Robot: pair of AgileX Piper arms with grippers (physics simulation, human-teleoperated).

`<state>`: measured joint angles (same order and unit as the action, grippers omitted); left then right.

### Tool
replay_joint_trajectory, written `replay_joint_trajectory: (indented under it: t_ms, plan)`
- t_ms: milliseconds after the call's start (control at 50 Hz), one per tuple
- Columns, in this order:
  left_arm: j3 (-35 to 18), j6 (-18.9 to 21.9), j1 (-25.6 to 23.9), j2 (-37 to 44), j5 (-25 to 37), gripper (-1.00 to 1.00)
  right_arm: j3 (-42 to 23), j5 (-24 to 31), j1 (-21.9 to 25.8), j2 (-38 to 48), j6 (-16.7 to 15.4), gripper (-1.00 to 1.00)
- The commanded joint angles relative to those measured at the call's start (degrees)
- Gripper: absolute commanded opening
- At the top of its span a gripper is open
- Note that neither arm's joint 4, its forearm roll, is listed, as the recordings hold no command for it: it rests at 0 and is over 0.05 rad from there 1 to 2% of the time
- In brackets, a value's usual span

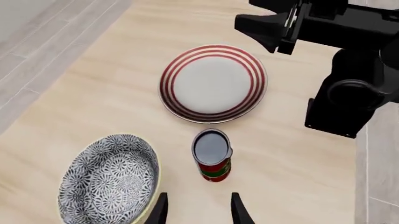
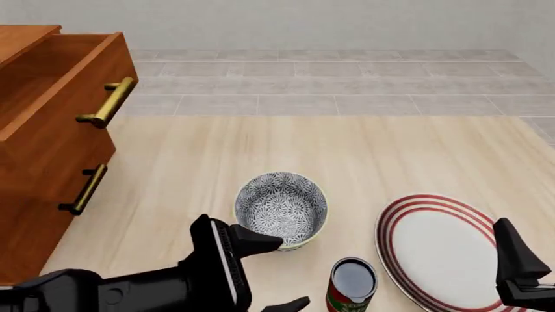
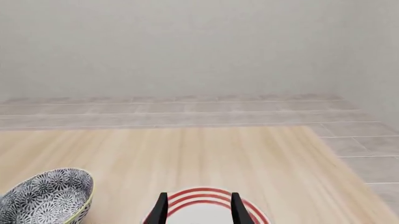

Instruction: Put the ketchup in the top drawer of the cabinet.

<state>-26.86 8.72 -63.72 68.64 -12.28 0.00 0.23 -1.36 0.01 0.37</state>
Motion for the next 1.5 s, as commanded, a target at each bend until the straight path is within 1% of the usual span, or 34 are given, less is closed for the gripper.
replay_joint_trajectory:
  t_ms: [20, 60, 120, 180, 240, 260, 400, 440, 480, 500, 520, 540, 580, 640, 720, 900, 920, 1040, 1240, 1340, 1420, 1500]
  plan:
    - [-4.90, 1.20, -1.57, 4.76, 0.41, 1.00, 0.00, 0.24, 0.81, 0.00, 0.55, 1.00]
    - [-5.24, 1.06, -1.75, 5.40, 0.29, 1.00, 0.00, 0.26, 0.75, 0.00, 0.58, 1.00]
    - [-6.96, -0.05, -3.04, 8.43, 0.57, 1.00, 0.00, 0.33, 0.39, 0.00, 0.86, 1.00]
    - [-7.34, 0.44, -3.75, 9.76, 0.12, 1.00, 0.00, 0.33, 0.36, 0.00, 1.01, 1.00]
    - [-8.05, -0.25, -4.51, 10.73, 0.35, 1.00, 0.00, 0.52, 0.58, 0.00, 0.91, 1.00]
    - [-8.10, -0.25, -4.59, 10.81, 0.32, 1.00, 0.00, 0.73, 0.88, 0.00, 0.31, 1.00]
    - [-8.14, -0.39, -4.92, 12.90, -0.71, 1.00, 0.00, 0.93, 1.78, 0.00, -0.59, 1.00]
    - [-8.19, -0.34, -5.02, 13.76, -1.10, 1.00, 0.00, 1.76, 1.98, 0.01, -2.74, 1.00]
    - [-8.59, -0.41, -5.45, 15.00, -1.12, 1.00, 0.00, 1.33, 1.85, 0.00, -1.42, 1.00]
    - [-8.64, -0.60, -5.48, 15.22, -1.21, 1.00, 0.00, 1.64, 1.83, 0.01, -1.91, 1.00]
    - [-8.67, -0.83, -5.23, 15.59, -1.33, 1.00, 0.00, 2.31, 2.07, 0.01, -3.09, 1.00]
    - [-8.67, -0.83, -5.23, 15.59, -1.34, 1.00, 0.00, 2.31, 2.07, 0.01, -3.09, 1.00]
    - [-8.60, -0.94, -4.88, 16.23, -1.95, 1.00, 0.00, 1.75, 2.06, 0.00, -2.13, 1.00]
    - [-8.54, -1.05, -4.70, 17.48, -2.85, 1.00, 0.00, 1.76, 2.00, 0.01, -1.85, 1.00]
    - [-9.47, -1.24, -5.23, 18.91, -2.22, 1.00, 0.00, 1.71, 1.77, 0.00, -1.33, 1.00]
    - [-8.48, 0.09, -3.43, 21.33, -4.92, 1.00, 0.00, 1.99, 1.29, 0.00, -1.12, 1.00]
    - [-8.86, -1.05, -3.66, 21.72, -4.53, 1.00, 0.00, 2.03, 1.27, 0.00, -1.11, 1.00]
    - [-8.07, -0.63, -2.59, 22.45, -6.23, 1.00, 0.00, 2.38, 1.40, 0.00, -0.66, 1.00]
    - [-7.54, 0.87, -0.79, 24.72, -8.53, 1.00, 0.00, 2.48, 1.48, 0.01, -0.40, 1.00]
    - [-8.35, 0.84, -0.93, 26.25, -8.79, 1.00, 0.00, 2.49, 1.49, 0.01, -0.34, 1.00]
    - [-9.06, 1.61, -0.92, 26.37, -8.46, 1.00, 0.00, 2.61, 1.56, 0.01, -0.21, 1.00]
    - [-10.61, 1.33, -0.74, 26.94, -7.69, 1.00, 0.00, 3.24, 1.49, 0.07, -0.01, 1.00]
